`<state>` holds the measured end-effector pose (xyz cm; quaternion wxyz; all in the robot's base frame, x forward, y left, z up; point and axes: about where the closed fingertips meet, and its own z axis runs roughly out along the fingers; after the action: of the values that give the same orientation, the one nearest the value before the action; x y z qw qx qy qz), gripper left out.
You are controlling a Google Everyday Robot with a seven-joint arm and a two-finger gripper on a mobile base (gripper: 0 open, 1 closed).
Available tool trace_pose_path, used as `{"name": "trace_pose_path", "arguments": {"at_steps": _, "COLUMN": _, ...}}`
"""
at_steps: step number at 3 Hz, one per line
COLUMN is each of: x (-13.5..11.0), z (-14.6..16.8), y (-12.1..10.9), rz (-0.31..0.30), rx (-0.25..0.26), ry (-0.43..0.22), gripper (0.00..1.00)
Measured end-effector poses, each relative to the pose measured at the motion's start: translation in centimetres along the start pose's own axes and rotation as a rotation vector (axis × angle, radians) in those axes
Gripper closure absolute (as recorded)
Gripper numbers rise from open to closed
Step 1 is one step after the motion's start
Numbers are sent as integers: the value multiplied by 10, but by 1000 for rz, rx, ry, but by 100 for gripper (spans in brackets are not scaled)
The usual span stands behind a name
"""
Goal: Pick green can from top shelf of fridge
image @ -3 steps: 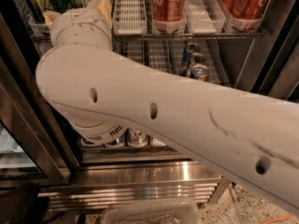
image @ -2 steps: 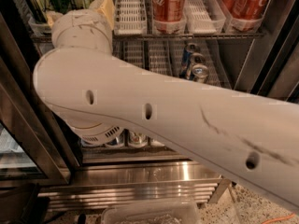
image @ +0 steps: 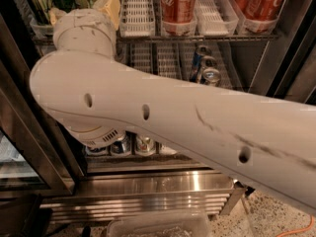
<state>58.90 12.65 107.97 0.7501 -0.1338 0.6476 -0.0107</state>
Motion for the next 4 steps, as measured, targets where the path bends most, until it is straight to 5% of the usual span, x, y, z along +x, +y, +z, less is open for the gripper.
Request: {"name": "trace_pose_path", "arguments": {"at_steps": 4, "x": 8, "z": 21, "y": -10, "rz": 6, "rx": 61, "ry": -1, "gripper": 27}}
